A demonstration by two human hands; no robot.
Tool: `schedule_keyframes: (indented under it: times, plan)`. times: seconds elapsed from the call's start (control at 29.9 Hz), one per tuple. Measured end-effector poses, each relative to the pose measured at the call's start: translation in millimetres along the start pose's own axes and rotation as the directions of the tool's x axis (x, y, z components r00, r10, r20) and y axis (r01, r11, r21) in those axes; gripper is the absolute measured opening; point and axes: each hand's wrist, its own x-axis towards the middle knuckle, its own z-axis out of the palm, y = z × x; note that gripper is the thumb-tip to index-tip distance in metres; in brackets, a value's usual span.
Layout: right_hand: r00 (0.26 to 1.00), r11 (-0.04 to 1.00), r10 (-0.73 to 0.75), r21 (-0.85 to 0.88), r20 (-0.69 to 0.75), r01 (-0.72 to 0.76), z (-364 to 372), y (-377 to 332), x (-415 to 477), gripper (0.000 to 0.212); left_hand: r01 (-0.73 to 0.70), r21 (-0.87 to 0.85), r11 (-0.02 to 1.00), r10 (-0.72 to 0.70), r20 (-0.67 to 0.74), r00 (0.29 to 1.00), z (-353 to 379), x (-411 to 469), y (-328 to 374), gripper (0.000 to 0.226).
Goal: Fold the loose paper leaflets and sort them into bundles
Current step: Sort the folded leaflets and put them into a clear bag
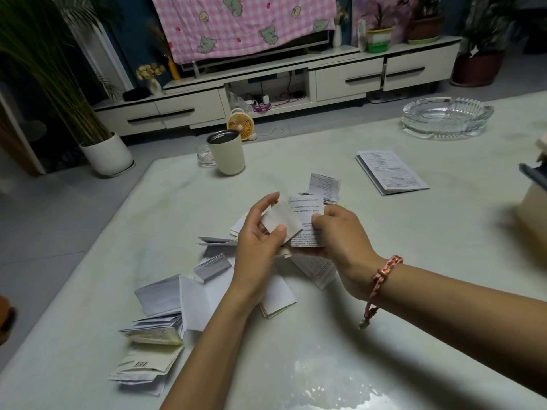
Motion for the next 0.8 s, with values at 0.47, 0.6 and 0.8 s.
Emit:
schedule_keyframes:
  times: [0.47,0.6,0.8]
  plan:
    - [1.000,1.000,-0.002,0.009,0.014,0.001,-7.4,3.2,1.1,0.024,0.047,0.008,0.999,-0.048,0.141,0.989,-10.3,4.1,-1.3,0.045]
    - [0.999,1.000,0.003,0.028,0.032,-0.004,-8.1,-1.2,-0.2,0.029,-0.032,0.050,0.998,0.025,0.136,0.990,-8.7,1.5,-1.5,0.048]
    - [1.000,1.000,0.000,-0.010,0.027,0.000,-10.2,-3.8,1.0,0.025,-0.040,0.065,0.997,0.033,0.101,0.994,-5.7,1.1,0.8,0.044]
